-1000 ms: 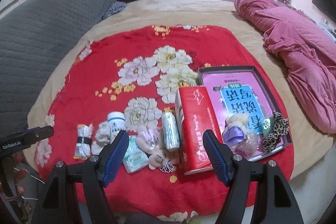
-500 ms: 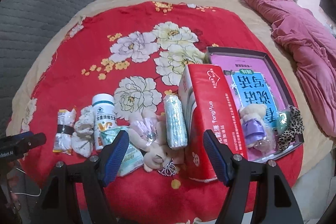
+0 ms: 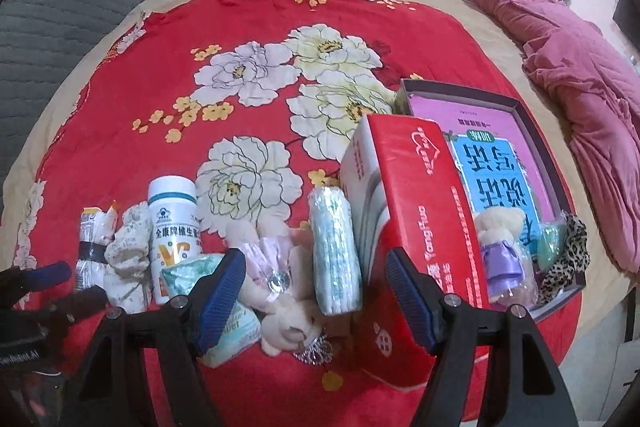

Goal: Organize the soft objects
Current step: 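Grasp the white floral scrunchie with left tool while right tool grasps clear tube pack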

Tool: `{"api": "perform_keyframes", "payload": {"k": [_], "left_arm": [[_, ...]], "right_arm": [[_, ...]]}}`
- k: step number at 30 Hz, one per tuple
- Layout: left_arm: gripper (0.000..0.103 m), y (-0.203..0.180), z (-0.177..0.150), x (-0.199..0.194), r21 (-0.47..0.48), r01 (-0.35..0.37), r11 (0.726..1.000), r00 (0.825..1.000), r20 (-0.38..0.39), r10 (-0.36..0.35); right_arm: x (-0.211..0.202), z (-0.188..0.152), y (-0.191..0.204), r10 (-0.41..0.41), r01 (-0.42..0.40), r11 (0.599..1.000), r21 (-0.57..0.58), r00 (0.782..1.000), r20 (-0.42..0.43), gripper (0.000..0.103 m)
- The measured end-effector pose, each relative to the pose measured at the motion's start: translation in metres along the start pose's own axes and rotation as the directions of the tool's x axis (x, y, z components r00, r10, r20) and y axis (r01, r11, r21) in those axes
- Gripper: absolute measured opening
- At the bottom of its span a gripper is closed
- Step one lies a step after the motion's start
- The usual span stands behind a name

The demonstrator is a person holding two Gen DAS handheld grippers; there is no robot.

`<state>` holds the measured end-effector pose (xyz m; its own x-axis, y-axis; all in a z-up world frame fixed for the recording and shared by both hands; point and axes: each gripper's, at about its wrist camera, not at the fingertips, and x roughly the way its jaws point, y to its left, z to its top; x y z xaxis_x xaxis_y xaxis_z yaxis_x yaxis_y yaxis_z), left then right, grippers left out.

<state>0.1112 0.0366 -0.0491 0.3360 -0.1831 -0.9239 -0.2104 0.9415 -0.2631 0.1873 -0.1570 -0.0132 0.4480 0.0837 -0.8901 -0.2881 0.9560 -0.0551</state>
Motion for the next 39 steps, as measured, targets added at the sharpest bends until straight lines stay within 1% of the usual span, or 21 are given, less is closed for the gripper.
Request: {"api": "perform_keyframes", "payload": {"k": [4, 6, 8, 12, 14, 16, 19, 24, 26, 27, 29, 30, 31, 32, 33, 34, 39], "left_arm": [[0.078, 0.0, 0.005, 0.008, -0.005, -0.004, 1.0, 1.0, -0.008, 0.004], [0.078, 0.0, 0.007, 0.012, -0.004, -0.012, 1.0, 1.0, -0.011, 0.012], [0.078, -0.001, 0.01, 0.015, -0.003, -0.011, 1.0, 1.0, -0.012, 0.011], [0.078, -0.003, 0.014, 0.021, -0.003, -0.005, 1.0, 1.0, -0.021, 0.005], [0.078, -0.005, 0.016, 0.024, -0.002, -0.012, 1.0, 1.0, -0.022, 0.012], [0.078, -0.006, 0.018, 0.027, -0.007, -0.005, 1.0, 1.0, -0.021, 0.005], [0.078, -0.005, 0.02, 0.034, -0.022, 0.003, 1.0, 0.999, -0.035, -0.003], [0.079, -0.005, 0.023, 0.04, -0.05, 0.047, 0.998, 0.998, -0.041, -0.049], [0.069, -0.003, 0.023, 0.043, -0.077, 0.081, 0.994, 0.995, -0.048, -0.085], [0.06, -0.002, 0.024, 0.045, -0.092, 0.11, 0.99, 0.992, -0.053, -0.115], [0.055, -0.003, 0.025, 0.045, -0.096, 0.13, 0.987, 0.99, -0.05, -0.135], [0.047, -0.005, 0.025, 0.045, -0.091, 0.133, 0.987, 0.99, -0.044, -0.137], [0.038, -0.006, 0.025, 0.044, -0.089, 0.137, 0.987, 0.989, -0.04, -0.141], [0.034, -0.006, 0.026, 0.043, -0.091, 0.14, 0.986, 0.989, -0.037, -0.143], [0.025, -0.006, 0.026, 0.042, -0.092, 0.14, 0.986, 0.989, -0.036, -0.143], [0.022, -0.005, 0.026, 0.042, -0.093, 0.142, 0.986, 0.989, -0.035, -0.145], [0.019, -0.005, 0.021, 0.035, -0.092, 0.159, 0.983, 0.987, -0.025, -0.162]], "right_arm": [[0.006, 0.003, 0.003, 0.004, -0.004, 1.0, -0.015, 1.0, -0.011, 0.068], [0.014, 0.004, 0.003, 0.001, -0.001, 1.0, -0.012, 1.0, -0.03, 0.063], [0.02, 0.004, 0.002, -0.006, 0.006, 1.0, -0.011, 0.999, -0.043, 0.053], [0.03, 0.006, 0.005, -0.026, 0.025, 1.0, -0.019, 0.998, -0.061, 0.044], [0.034, 0.007, 0.004, -0.044, 0.043, 0.999, -0.018, 0.996, -0.074, 0.027], [0.036, 0.007, -0.004, -0.049, 0.05, 0.999, 0.016, 0.996, -0.07, 0.02], [0.032, 0.006, -0.013, -0.009, 0.012, 0.999, 0.053, 0.998, -0.059, 0.019], [0.021, 0.006, -0.018, 0.015, -0.013, 0.998, 0.058, 0.999, -0.038, 0.019], [0.016, 0.006, -0.022, 0.026, -0.024, 0.997, 0.069, 0.999, -0.032, 0.019], [0.013, 0.006, -0.025, 0.043, -0.041, 0.996, 0.082, 0.999, -0.027, 0.019], [0.007, 0.006, -0.03, 0.054, -0.052, 0.994, 0.094, 0.998, -0.019, 0.019], [0.006, 0.006, -0.032, 0.058, -0.056, 0.994, 0.097, 0.998, -0.014, 0.019], [0.003, 0.006, -0.035, 0.082, -0.081, 0.991, 0.109, 0.997, -0.006, 0.019], [0.001, 0.005, -0.039, 0.099, -0.098, 0.987, 0.126, 0.995, -0.002, 0.019], [0.0, 0.005, -0.041, 0.11, -0.109, 0.984, 0.138, 0.994, -0.002, 0.019], [-0.001, 0.004, -0.043, 0.117, -0.115, 0.983, 0.143, 0.993, 0.0, 0.019], [-0.013, 0.003, -0.048, 0.133, -0.135, 0.979, 0.154, 0.991, 0.027, 0.019]]}}
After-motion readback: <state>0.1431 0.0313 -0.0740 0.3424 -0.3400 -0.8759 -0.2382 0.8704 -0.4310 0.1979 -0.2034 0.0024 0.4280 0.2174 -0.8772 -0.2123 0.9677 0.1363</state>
